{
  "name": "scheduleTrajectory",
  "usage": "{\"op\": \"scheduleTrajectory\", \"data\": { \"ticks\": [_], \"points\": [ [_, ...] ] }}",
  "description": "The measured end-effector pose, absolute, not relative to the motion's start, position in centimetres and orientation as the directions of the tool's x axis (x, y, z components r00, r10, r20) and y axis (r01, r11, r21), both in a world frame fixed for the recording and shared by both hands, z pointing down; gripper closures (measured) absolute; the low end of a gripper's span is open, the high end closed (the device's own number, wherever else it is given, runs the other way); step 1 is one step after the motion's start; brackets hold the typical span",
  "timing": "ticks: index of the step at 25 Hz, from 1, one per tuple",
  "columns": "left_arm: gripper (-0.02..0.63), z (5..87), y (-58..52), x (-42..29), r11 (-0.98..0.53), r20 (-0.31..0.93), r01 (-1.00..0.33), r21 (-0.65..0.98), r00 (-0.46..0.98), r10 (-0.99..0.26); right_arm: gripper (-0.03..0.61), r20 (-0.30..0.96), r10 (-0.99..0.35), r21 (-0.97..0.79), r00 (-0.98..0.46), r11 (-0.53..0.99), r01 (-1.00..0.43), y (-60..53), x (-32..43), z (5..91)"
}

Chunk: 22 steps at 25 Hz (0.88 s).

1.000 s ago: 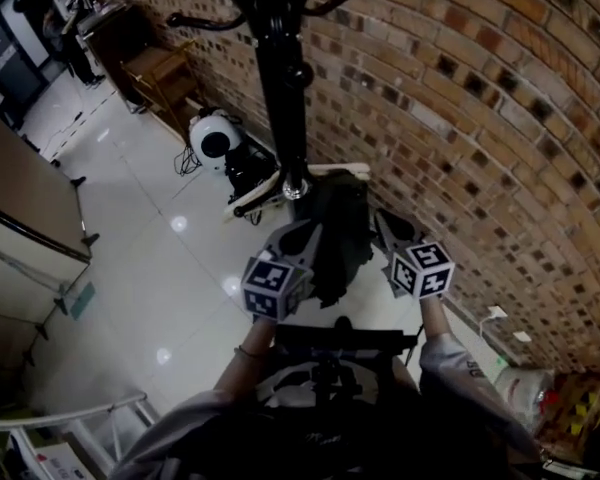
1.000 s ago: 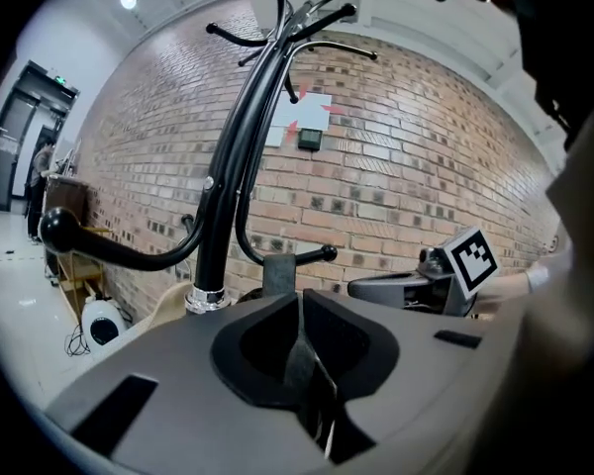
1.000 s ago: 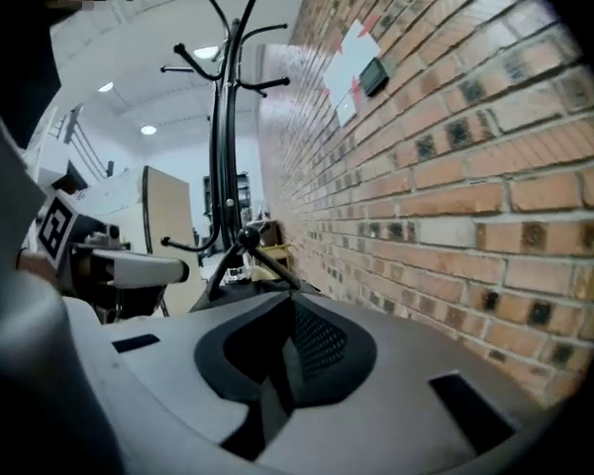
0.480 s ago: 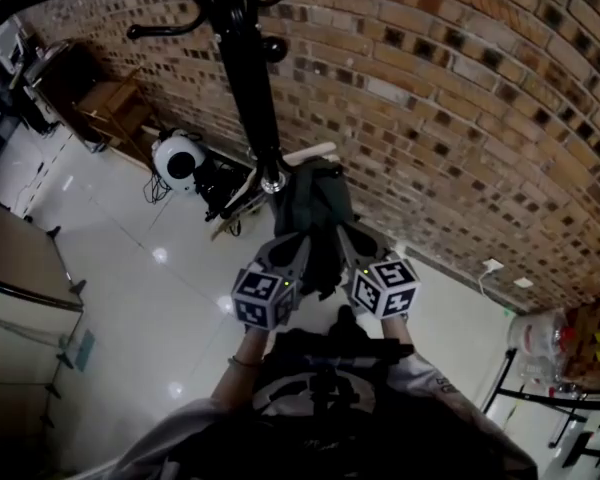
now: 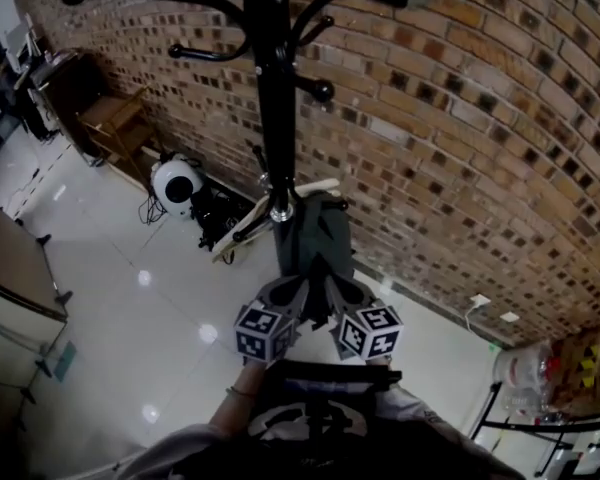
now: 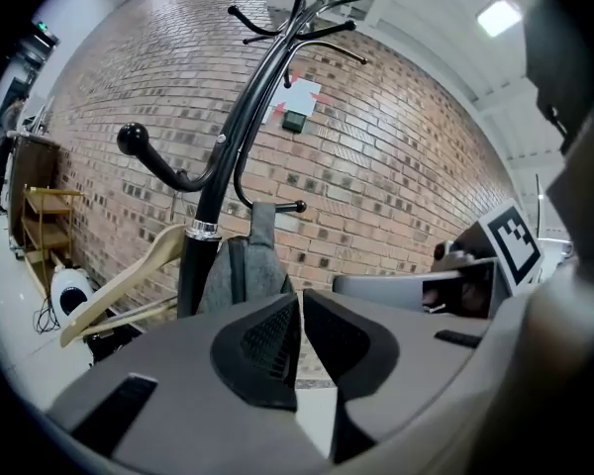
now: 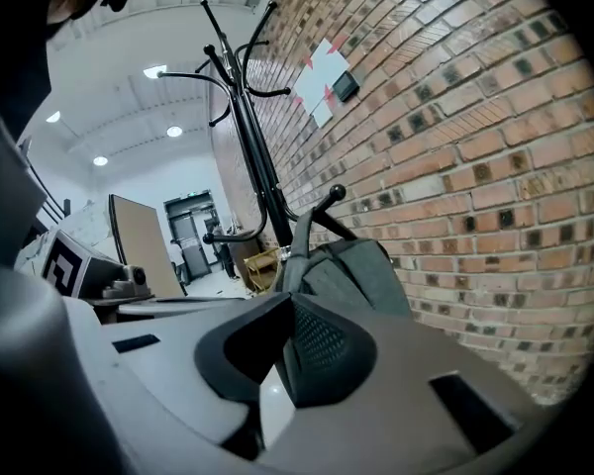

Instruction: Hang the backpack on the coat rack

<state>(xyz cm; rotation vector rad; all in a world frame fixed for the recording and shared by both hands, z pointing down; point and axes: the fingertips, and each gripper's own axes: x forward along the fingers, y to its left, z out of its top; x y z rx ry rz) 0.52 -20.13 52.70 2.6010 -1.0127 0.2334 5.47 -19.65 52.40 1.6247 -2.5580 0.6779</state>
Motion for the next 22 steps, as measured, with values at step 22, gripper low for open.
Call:
{"op": "scheduleTrajectory", "data": {
  "ticks": [22],
  "points": [
    [0.592,54.4,-17.0,6.7,-0.643,0.288,-0.731,0.228,0.681,-0.673,0.571,0.266,-0.797,-0.333,-0.542,0.451,-0.828,-15.9,10.4,53.7]
  ]
}}
